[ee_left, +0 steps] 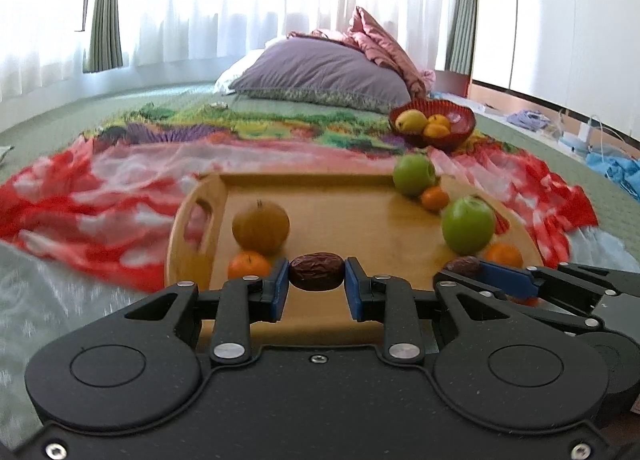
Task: Organize fruits
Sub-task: 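Grasp a brown date with the left tool while the right tool grasps another date, then carry both held dates up over the tray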
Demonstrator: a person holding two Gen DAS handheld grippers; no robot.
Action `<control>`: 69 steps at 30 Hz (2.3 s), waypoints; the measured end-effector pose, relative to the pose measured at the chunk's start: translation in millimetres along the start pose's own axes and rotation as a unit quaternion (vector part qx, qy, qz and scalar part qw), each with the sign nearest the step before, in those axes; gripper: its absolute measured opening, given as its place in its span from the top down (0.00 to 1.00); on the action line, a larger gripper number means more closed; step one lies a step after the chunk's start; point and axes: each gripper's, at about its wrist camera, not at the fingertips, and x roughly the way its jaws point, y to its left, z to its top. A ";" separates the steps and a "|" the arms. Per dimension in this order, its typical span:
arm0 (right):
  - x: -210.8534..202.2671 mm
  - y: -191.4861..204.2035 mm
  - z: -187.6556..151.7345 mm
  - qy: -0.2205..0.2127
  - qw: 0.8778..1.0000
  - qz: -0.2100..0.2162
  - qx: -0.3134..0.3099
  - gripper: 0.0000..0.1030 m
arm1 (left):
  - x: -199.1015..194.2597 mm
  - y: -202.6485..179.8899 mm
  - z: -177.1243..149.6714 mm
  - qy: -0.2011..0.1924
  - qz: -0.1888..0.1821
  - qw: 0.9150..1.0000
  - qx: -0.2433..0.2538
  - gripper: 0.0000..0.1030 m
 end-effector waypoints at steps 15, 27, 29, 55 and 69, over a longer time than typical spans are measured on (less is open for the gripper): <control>57.1 -20.6 54.6 -0.018 1.000 -0.014 0.007 0.67 | 75.5 13.8 73.5 0.003 0.033 0.999 -0.001 0.73; 109.1 -20.3 65.8 0.021 1.000 -0.011 0.014 0.67 | 155.0 37.4 101.6 0.070 0.059 0.996 -0.018 0.73; 114.3 -19.5 64.3 0.026 0.999 -0.011 0.018 0.67 | 166.3 40.7 101.0 0.081 0.067 0.994 -0.016 0.73; 137.1 -11.2 53.7 0.046 0.999 -0.016 -0.002 0.68 | 208.4 54.1 94.9 0.139 0.080 0.987 -0.016 0.73; 141.0 -10.5 54.5 0.055 0.998 -0.014 -0.007 0.68 | 214.3 55.9 90.9 0.146 0.080 0.986 -0.014 0.73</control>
